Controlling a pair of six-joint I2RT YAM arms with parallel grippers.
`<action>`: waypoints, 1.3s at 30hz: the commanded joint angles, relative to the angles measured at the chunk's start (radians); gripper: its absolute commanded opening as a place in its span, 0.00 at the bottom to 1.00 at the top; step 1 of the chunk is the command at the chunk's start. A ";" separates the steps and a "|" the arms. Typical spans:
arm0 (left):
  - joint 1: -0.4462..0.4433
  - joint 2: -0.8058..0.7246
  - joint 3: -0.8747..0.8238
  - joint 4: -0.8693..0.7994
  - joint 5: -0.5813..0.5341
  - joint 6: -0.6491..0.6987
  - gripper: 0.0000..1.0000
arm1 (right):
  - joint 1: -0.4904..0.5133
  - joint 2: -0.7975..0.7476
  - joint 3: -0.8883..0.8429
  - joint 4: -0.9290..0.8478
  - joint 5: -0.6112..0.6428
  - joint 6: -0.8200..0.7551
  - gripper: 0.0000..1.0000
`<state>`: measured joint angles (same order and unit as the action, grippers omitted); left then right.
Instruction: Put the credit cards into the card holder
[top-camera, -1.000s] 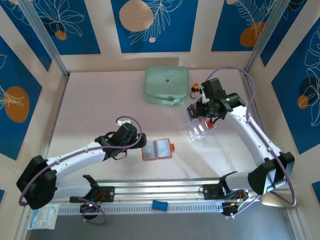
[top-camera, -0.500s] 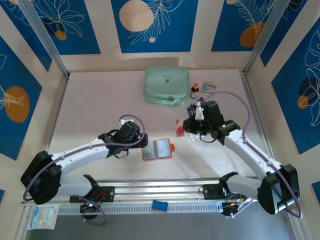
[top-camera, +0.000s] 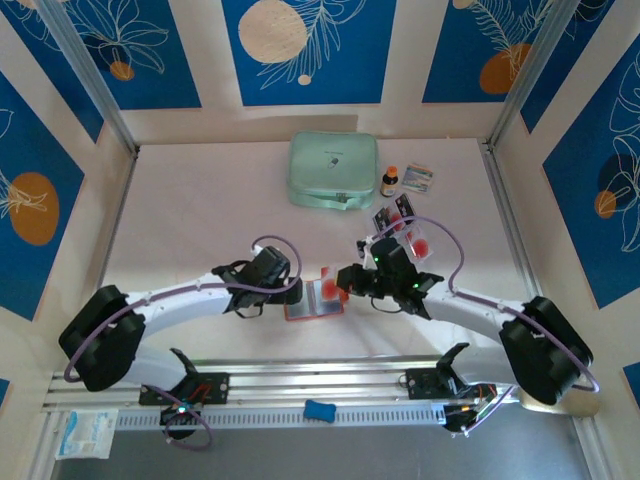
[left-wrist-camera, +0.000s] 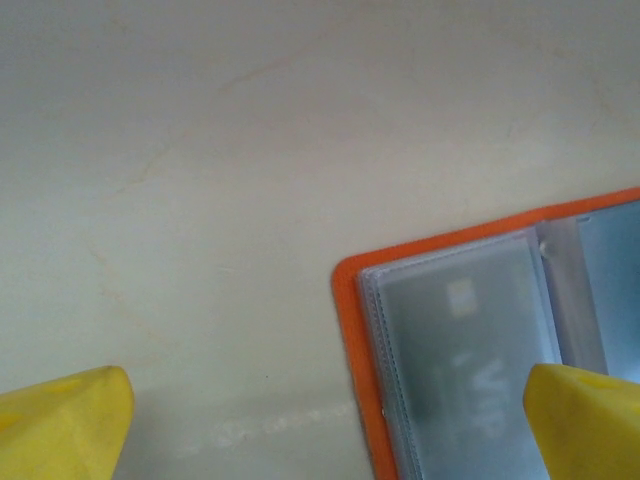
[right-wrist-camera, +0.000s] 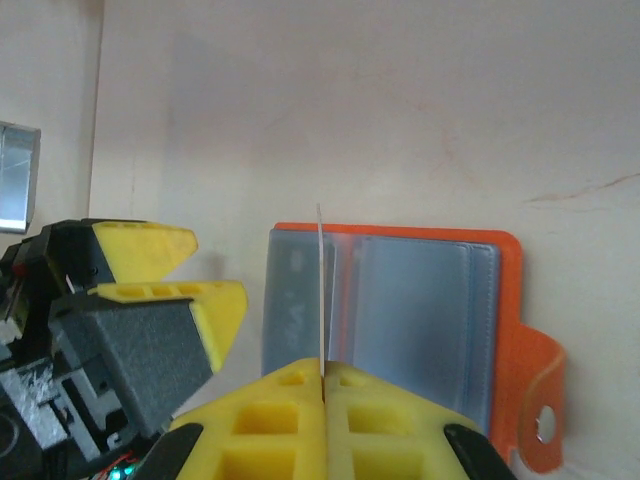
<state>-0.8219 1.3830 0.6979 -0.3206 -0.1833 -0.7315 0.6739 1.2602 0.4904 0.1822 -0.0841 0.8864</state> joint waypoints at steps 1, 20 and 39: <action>-0.021 0.016 0.000 0.001 0.004 0.010 1.00 | 0.029 0.046 -0.010 0.118 0.035 0.037 0.00; -0.049 0.037 -0.066 -0.004 -0.032 -0.013 1.00 | 0.083 0.172 -0.016 0.229 0.085 0.085 0.00; -0.051 0.045 -0.077 -0.021 -0.050 -0.025 1.00 | 0.088 0.234 -0.021 0.292 0.075 0.111 0.00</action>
<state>-0.8627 1.4113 0.6415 -0.3195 -0.2104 -0.7433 0.7536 1.4803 0.4797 0.4423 -0.0105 0.9863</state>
